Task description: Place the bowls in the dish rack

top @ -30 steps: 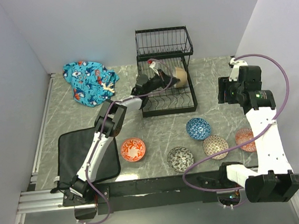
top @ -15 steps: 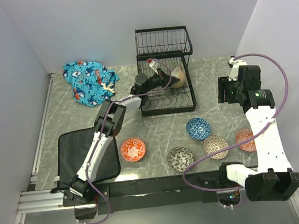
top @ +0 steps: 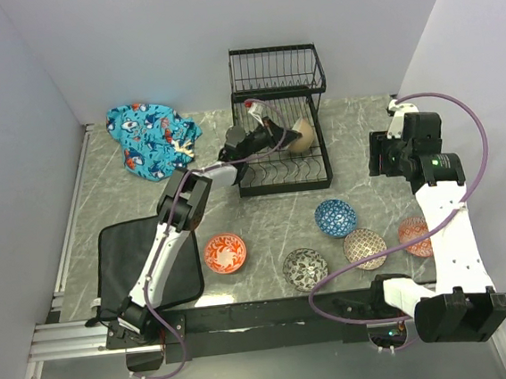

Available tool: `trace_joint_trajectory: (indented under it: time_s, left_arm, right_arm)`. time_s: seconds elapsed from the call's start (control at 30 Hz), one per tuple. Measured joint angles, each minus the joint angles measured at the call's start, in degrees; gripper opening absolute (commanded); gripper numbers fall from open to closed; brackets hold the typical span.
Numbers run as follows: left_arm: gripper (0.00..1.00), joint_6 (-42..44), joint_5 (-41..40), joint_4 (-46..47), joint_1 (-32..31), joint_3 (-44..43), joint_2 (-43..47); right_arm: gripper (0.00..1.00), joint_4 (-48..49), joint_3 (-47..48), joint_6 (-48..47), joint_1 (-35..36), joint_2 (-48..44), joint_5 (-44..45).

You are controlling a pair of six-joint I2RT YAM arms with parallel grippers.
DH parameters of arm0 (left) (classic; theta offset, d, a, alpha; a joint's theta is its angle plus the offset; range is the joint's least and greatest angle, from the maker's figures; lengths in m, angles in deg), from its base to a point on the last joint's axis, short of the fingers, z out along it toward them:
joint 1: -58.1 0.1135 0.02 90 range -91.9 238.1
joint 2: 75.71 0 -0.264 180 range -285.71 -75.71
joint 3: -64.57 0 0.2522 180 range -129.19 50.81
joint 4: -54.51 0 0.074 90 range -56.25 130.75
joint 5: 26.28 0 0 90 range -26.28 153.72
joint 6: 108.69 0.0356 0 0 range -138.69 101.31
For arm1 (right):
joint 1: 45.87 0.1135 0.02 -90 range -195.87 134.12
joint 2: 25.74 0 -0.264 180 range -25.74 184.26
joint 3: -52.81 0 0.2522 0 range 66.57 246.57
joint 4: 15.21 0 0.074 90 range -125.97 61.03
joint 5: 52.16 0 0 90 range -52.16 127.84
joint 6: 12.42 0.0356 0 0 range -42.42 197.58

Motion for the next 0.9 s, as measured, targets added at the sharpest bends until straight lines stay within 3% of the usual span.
trace_joint_trajectory:
  time_s: [0.23,0.6,0.9]
  left_arm:
    - [0.01,-6.1,-4.4,0.2,-0.8,1.6,0.9]
    - [0.01,-17.6,-19.4,-7.5,-2.8,-1.4,0.9]
    - [0.01,-21.0,-22.3,-10.2,-2.8,-2.4,0.9]
  right_arm:
    - [0.69,0.0,0.0,0.0,0.0,0.0,0.0]
    - [0.70,0.4,0.0,0.0,0.0,1.7,0.3]
    - [0.69,0.9,0.4,-0.1,0.0,4.5,0.3]
